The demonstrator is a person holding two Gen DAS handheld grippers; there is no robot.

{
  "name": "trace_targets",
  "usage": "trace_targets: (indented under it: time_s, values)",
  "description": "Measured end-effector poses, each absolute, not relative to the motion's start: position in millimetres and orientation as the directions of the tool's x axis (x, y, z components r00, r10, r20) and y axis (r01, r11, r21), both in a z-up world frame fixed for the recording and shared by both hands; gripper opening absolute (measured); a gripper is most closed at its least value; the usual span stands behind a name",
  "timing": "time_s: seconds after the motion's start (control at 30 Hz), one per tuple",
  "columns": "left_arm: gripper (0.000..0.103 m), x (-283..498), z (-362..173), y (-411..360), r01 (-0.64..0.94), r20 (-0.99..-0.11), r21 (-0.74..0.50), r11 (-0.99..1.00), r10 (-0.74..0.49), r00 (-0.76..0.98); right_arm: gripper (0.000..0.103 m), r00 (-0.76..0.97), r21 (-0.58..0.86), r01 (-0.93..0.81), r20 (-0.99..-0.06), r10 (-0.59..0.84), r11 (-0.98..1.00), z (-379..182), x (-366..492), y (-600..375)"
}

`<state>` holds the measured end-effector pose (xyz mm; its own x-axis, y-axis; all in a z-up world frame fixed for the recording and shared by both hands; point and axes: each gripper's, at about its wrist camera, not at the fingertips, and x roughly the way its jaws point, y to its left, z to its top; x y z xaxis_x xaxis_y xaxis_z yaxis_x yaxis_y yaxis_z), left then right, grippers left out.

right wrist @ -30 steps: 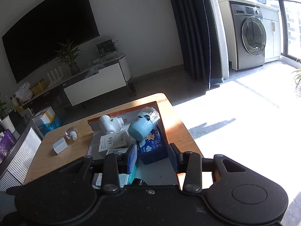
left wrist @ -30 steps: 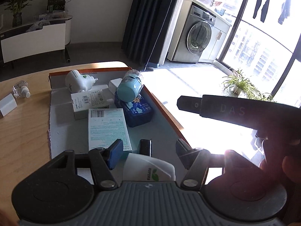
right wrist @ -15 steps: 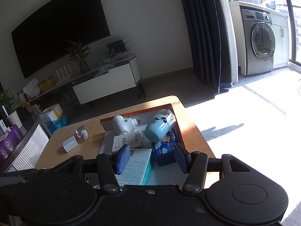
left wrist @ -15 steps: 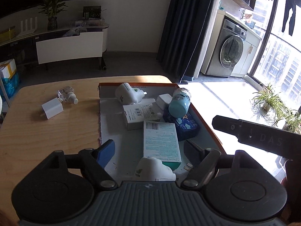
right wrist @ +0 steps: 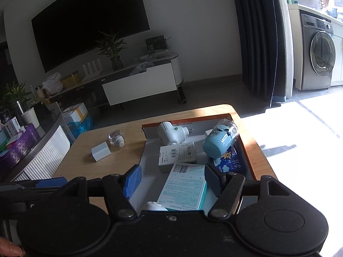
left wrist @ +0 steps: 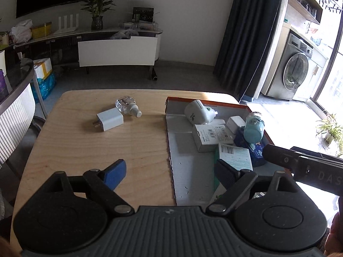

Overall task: Organize rigid objects
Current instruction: 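Lower the socket and black charger into the box and open both tools, then move both tools back over the table toward the white adapter and glass bottle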

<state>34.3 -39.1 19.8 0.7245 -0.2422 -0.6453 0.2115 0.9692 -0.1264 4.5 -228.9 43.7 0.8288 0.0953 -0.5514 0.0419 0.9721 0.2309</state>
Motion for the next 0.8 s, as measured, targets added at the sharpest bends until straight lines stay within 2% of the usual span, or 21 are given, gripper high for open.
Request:
trace_targets:
  time_s: [0.8]
  values:
    - [0.093,50,24,10,0.101,-0.643,-0.124,0.987,-0.157,0.749,0.079,0.803,0.18,-0.084,-0.571,0.174,0.98,48,35,-175]
